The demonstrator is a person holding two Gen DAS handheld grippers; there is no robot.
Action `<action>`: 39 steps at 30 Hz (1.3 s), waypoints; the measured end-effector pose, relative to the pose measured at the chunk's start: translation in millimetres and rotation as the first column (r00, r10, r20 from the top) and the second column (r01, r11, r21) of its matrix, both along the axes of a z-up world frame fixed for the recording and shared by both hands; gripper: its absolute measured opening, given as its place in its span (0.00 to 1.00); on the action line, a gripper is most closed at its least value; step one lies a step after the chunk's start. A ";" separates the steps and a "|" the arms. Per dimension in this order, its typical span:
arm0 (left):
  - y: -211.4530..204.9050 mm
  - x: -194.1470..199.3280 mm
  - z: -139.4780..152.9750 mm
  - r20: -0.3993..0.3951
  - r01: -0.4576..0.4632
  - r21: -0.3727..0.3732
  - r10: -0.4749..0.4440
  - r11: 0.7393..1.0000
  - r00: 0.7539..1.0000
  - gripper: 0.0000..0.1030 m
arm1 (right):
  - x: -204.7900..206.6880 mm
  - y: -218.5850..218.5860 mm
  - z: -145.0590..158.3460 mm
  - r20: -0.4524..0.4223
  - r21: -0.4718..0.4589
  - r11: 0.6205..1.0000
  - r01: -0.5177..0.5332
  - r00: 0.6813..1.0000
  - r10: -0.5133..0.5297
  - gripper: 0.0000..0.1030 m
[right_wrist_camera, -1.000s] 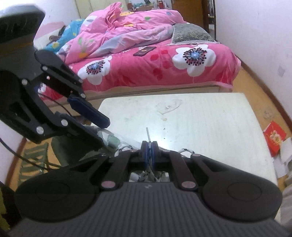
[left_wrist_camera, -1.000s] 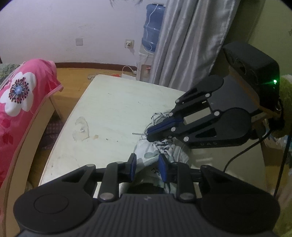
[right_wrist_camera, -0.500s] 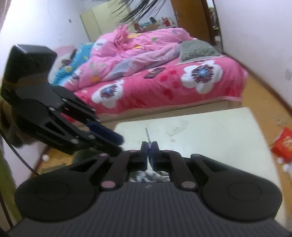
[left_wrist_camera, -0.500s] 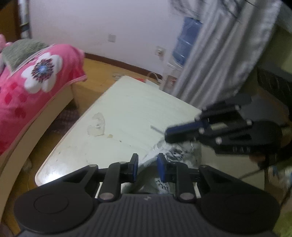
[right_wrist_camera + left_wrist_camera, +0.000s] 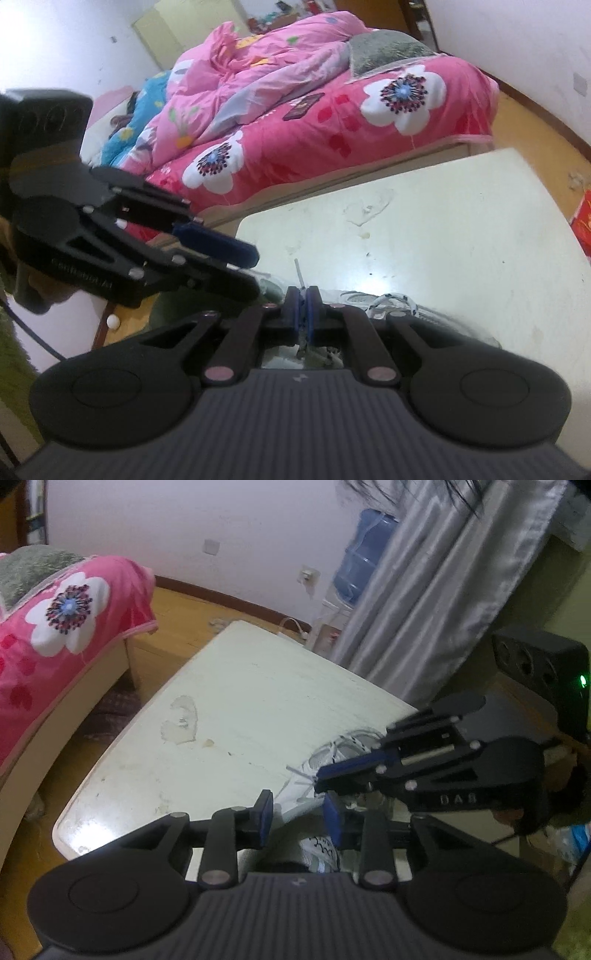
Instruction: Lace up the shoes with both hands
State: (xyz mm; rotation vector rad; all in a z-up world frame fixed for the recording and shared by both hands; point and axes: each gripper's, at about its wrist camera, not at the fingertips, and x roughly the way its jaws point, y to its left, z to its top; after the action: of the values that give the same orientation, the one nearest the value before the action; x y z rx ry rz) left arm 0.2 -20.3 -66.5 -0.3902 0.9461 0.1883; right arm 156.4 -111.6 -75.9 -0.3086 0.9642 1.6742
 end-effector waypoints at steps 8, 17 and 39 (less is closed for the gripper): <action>-27.9 4.9 4.6 -0.065 0.226 0.197 -0.218 0.954 0.974 0.29 | 1.2 -2.4 -2.2 -0.011 -0.016 0.999 0.036 0.999 -0.036 0.05; -44.1 18.7 -8.0 -0.146 0.340 0.342 -0.308 0.876 0.940 0.16 | 5.1 -6.3 -4.7 -0.026 -0.005 0.999 0.049 0.998 -0.050 0.05; 35.7 -7.9 -22.3 0.026 -0.091 -0.175 0.097 0.980 0.995 0.15 | 19.5 -4.6 6.5 0.095 0.057 0.970 -0.237 0.968 0.231 0.05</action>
State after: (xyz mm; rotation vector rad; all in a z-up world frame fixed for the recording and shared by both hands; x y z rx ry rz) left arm -7.7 15.4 -88.8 -0.5984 0.9135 0.1853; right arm 175.9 -116.2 -69.4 -0.4619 0.8277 1.8877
